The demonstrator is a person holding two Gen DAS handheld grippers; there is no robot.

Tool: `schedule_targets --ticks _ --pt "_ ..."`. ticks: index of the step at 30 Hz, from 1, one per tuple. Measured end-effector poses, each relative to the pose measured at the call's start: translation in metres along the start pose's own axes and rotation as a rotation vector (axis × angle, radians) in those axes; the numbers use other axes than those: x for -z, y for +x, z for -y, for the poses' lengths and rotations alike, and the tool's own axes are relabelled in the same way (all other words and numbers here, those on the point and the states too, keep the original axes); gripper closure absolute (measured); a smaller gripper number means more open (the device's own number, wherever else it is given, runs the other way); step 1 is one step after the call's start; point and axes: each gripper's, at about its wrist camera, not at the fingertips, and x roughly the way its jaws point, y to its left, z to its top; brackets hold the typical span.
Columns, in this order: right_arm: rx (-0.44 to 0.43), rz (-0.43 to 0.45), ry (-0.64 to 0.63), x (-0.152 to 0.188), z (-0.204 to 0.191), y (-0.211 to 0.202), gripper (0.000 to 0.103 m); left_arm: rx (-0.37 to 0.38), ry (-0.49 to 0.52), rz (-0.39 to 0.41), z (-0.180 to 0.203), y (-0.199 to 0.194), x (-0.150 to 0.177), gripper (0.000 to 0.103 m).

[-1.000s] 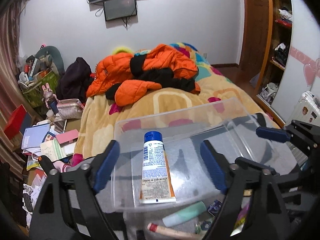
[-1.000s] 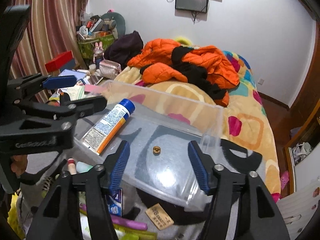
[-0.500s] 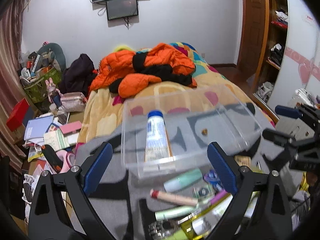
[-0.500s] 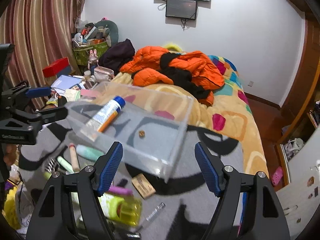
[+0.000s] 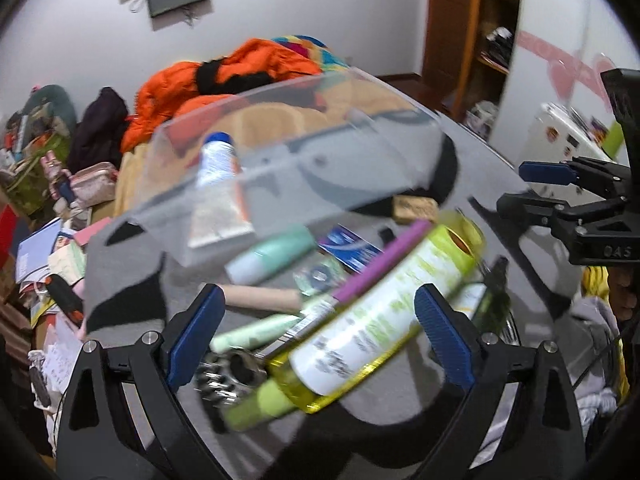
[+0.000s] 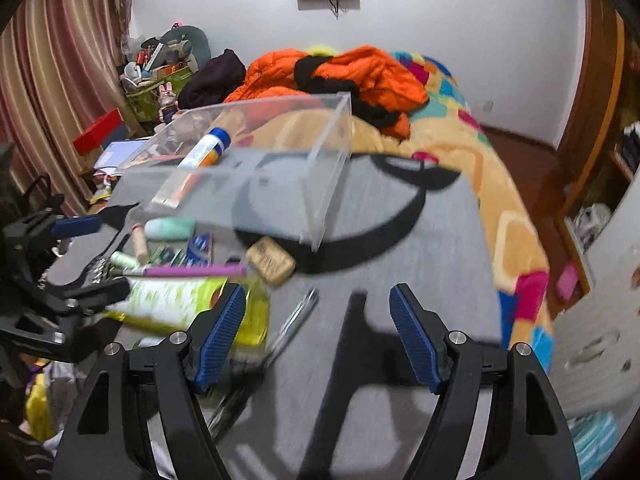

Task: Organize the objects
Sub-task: 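Grasp the yellow floral water bottle with the left gripper while the right gripper grasps the green spray bottle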

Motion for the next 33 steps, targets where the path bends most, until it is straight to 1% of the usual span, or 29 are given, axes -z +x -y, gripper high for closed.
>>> schedule_targets --ticks 2,4,6,7,10,14,17,19,20,25,28,29,33 --pt "-0.024 -0.010 0.007 0.009 -0.005 -0.003 0.032 0.025 0.016 -0.019 0.007 0.005 0.003 0.006" --pt "-0.044 -0.017 0.007 0.018 -0.010 -0.006 0.032 0.040 0.034 -0.038 0.012 0.011 0.005 0.012" --pt "-0.058 -0.020 0.006 0.024 -0.014 -0.010 0.032 0.065 0.052 -0.068 0.016 0.016 0.006 0.029" --pt "-0.066 -0.022 0.006 0.026 -0.016 -0.011 0.032 0.083 0.055 -0.085 0.018 0.019 0.007 0.031" --pt "-0.098 -0.038 -0.005 0.033 -0.024 -0.011 0.032 0.077 0.091 -0.084 0.024 0.021 0.007 0.031" --pt "-0.118 -0.056 -0.051 0.041 -0.041 -0.011 0.032 0.094 0.130 -0.079 0.032 0.021 0.007 0.031" --pt "-0.133 -0.064 -0.076 0.046 -0.050 -0.010 0.032 0.082 0.174 -0.072 0.039 0.025 0.004 0.031" --pt "-0.102 -0.057 -0.085 0.047 -0.051 -0.009 0.032 0.069 0.209 -0.069 0.043 0.029 0.002 0.031" --pt "-0.102 -0.059 -0.082 0.047 -0.050 -0.009 0.032 0.069 0.225 -0.065 0.044 0.030 0.001 0.031" --pt "-0.144 -0.079 -0.065 0.048 -0.047 -0.008 0.032 0.074 0.256 -0.068 0.040 0.032 0.000 0.031" --pt "-0.157 -0.077 -0.086 0.051 -0.053 -0.011 0.032 0.073 0.266 -0.077 0.037 0.027 0.005 0.040" --pt "-0.169 -0.077 -0.092 0.051 -0.055 -0.011 0.032 0.079 0.264 -0.090 0.035 0.026 0.008 0.044" --pt "-0.190 -0.079 -0.113 0.049 -0.064 -0.006 0.031 0.081 0.232 -0.129 0.025 0.028 0.016 0.045"
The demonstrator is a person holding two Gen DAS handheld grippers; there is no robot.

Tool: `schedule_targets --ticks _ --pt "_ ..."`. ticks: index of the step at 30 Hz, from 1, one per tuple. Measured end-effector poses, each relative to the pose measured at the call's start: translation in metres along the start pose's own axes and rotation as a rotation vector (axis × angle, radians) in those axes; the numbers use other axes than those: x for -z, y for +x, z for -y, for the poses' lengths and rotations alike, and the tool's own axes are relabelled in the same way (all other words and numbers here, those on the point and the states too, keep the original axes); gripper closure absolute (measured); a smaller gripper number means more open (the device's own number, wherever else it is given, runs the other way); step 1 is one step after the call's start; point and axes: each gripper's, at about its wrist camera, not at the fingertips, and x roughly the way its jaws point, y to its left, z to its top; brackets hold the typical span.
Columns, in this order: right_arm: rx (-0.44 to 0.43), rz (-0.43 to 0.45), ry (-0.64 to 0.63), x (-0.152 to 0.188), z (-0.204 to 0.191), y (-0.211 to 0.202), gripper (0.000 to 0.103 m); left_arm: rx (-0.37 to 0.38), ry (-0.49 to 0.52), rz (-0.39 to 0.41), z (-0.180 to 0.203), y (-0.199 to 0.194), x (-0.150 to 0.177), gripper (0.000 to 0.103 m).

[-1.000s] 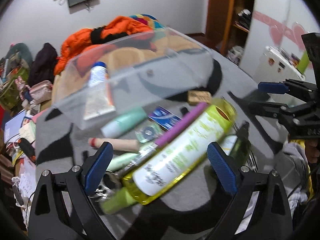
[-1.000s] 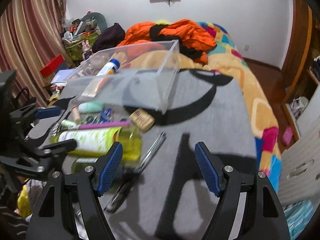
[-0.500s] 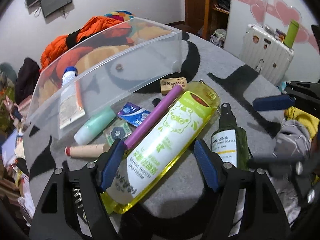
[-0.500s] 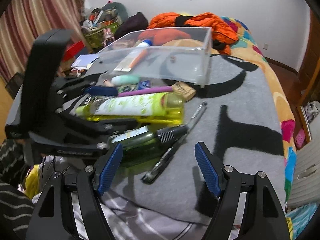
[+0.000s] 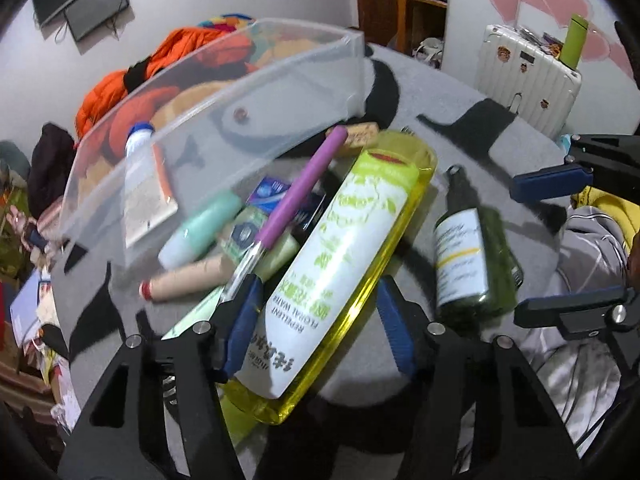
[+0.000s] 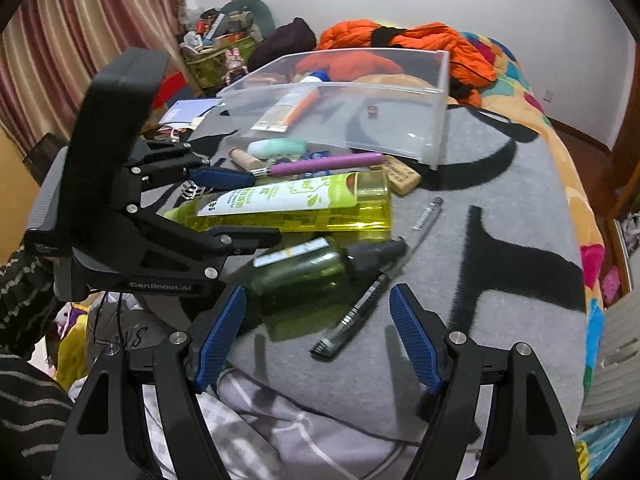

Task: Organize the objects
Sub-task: 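Grasp the yellow floral water bottle with the left gripper while the right gripper grasps the green spray bottle, then carry both bottles over the clear box and lower them inside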

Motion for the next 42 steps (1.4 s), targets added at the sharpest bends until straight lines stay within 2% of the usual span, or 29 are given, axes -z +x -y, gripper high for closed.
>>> schedule_targets --ticks 6,7,8,9,16,20,26,35,42 --pt "0.003 -0.020 0.001 -0.005 -0.003 0.015 0.032 0.083 -0.058 -0.027 -0.013 0.007 -0.006 0.045" --pt "0.006 -0.017 0.006 -0.004 -0.001 0.016 0.033 0.096 -0.059 -0.031 -0.014 0.008 -0.008 0.045" --pt "0.005 -0.016 0.008 -0.004 -0.001 0.017 0.039 0.105 -0.056 -0.038 -0.013 0.011 -0.010 0.045" --pt "0.003 -0.019 0.009 -0.004 0.000 0.017 0.048 0.109 -0.048 -0.045 -0.012 0.014 -0.013 0.045" --pt "0.055 0.020 0.015 0.001 0.008 0.004 0.048 0.135 -0.006 -0.037 -0.001 0.022 -0.029 0.048" --pt "0.076 0.046 0.027 0.003 0.016 -0.010 0.048 0.086 0.010 -0.017 0.004 0.018 -0.028 0.055" --pt "0.098 0.089 0.051 -0.004 0.025 -0.021 0.048 0.048 -0.063 0.088 -0.011 -0.019 -0.026 0.063" --pt "0.095 0.179 0.062 -0.030 0.024 -0.034 0.048 0.007 -0.192 0.245 -0.044 -0.083 -0.019 0.063" --pt "0.076 0.235 0.074 -0.047 0.021 -0.040 0.048 -0.007 -0.276 0.325 -0.049 -0.111 -0.008 0.064"
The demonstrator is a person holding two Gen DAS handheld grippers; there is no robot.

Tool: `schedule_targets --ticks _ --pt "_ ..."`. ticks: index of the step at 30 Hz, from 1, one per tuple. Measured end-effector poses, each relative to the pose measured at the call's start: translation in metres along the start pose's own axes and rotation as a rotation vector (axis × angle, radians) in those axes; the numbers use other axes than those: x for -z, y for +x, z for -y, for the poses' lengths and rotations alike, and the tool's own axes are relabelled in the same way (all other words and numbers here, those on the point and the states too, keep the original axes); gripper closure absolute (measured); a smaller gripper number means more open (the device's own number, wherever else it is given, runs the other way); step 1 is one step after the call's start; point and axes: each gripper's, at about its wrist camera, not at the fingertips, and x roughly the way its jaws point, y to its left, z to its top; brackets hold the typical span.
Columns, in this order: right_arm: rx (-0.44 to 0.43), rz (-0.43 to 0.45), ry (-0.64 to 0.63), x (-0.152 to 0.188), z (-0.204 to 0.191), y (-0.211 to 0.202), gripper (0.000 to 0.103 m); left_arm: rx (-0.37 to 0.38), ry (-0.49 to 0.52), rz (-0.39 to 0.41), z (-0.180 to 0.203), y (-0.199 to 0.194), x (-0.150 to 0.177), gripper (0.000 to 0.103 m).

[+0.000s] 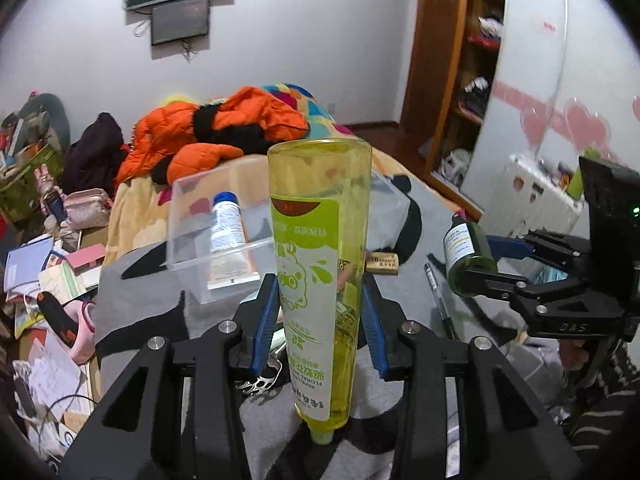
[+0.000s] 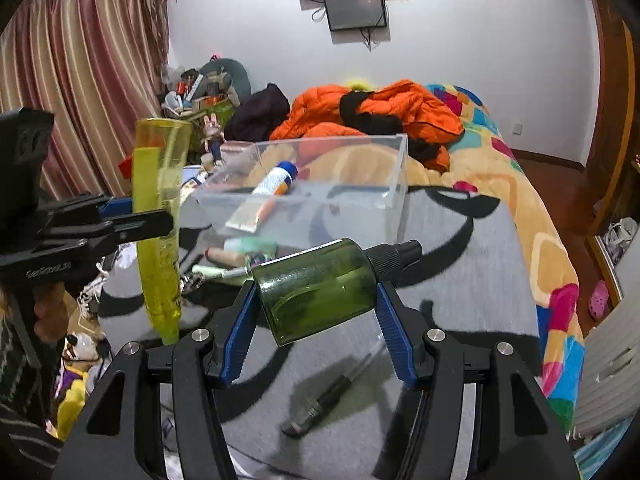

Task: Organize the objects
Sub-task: 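Carry both bottles over the clear box and lower them inside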

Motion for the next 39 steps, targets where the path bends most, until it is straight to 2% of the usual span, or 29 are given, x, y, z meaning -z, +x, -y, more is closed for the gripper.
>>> schedule_targets --ticks 10,23,32,37,39 --pt "-0.003 0.063 -0.008 -0.018 -0.007 -0.004 0.048 -0.017 -0.078 0.088 -0.015 -0.021 -0.006 0.064" --pt "0.017 0.119 -0.024 -0.051 -0.002 0.003 0.048 -0.041 -0.133 0.217 -0.032 -0.041 -0.047 0.065" --pt "0.046 0.135 -0.034 -0.080 0.007 0.020 0.048 -0.123 -0.156 0.255 -0.047 -0.023 -0.085 0.065" --pt "0.054 0.101 -0.037 -0.088 0.010 0.041 0.048 -0.098 -0.187 0.245 -0.056 0.002 -0.097 0.065" --pt "0.059 0.083 -0.035 -0.090 0.012 0.050 0.048 -0.124 -0.172 0.262 -0.054 0.010 -0.100 0.066"
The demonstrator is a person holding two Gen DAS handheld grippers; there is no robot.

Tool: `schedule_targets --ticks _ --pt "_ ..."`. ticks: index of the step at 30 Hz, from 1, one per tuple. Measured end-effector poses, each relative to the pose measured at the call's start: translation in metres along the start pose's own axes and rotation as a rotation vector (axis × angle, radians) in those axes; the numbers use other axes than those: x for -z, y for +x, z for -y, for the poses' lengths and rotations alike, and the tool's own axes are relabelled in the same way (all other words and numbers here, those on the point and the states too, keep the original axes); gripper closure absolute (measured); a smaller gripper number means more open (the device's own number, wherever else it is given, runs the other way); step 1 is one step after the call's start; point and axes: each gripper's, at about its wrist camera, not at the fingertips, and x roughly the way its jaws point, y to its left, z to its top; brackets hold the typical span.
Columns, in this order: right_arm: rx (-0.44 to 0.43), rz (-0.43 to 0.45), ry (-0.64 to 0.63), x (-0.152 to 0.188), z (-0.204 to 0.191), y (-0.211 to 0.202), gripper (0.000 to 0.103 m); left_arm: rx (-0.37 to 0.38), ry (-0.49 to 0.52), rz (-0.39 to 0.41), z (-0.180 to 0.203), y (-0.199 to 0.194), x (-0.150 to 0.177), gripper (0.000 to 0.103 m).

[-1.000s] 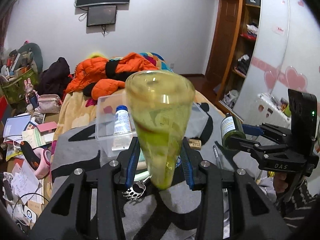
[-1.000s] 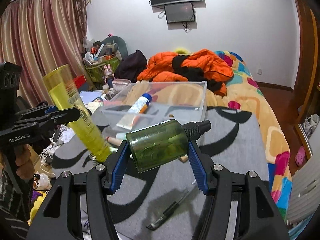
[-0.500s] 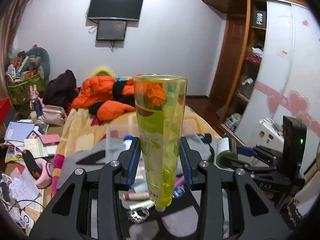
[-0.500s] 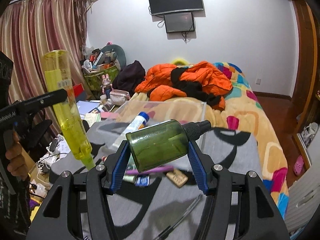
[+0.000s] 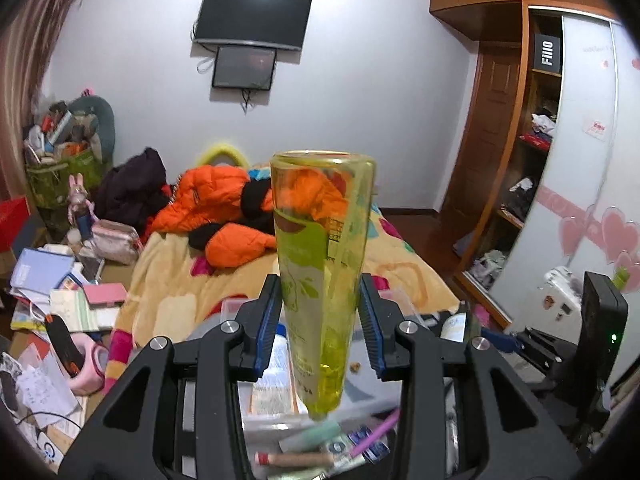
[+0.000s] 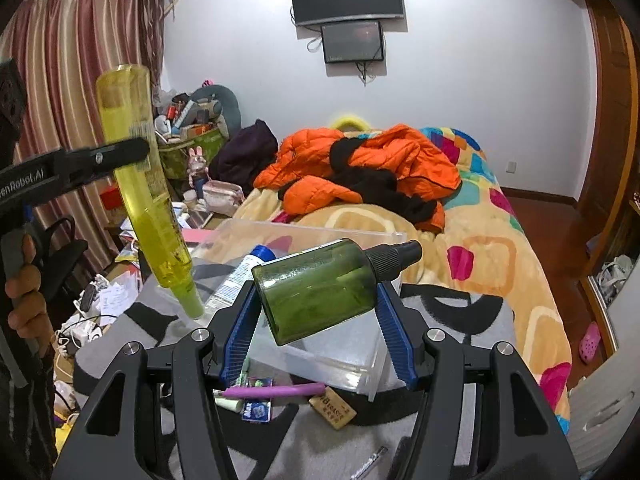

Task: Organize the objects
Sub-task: 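Carry both bottles over the clear box and lower them inside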

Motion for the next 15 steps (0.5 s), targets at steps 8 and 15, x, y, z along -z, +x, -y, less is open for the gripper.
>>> schedule_targets --ticks 8,15 --pt "0.007 -0.038 0.016 0.000 0.007 0.023 0.048 0.036 -0.018 -0.010 0.005 0.017 -0.011 0.066" --pt "0.022 -0.071 -0.004 -0.003 0.008 0.039 0.048 0.122 -0.046 -0.106 0.004 0.043 -0.006 0.066"
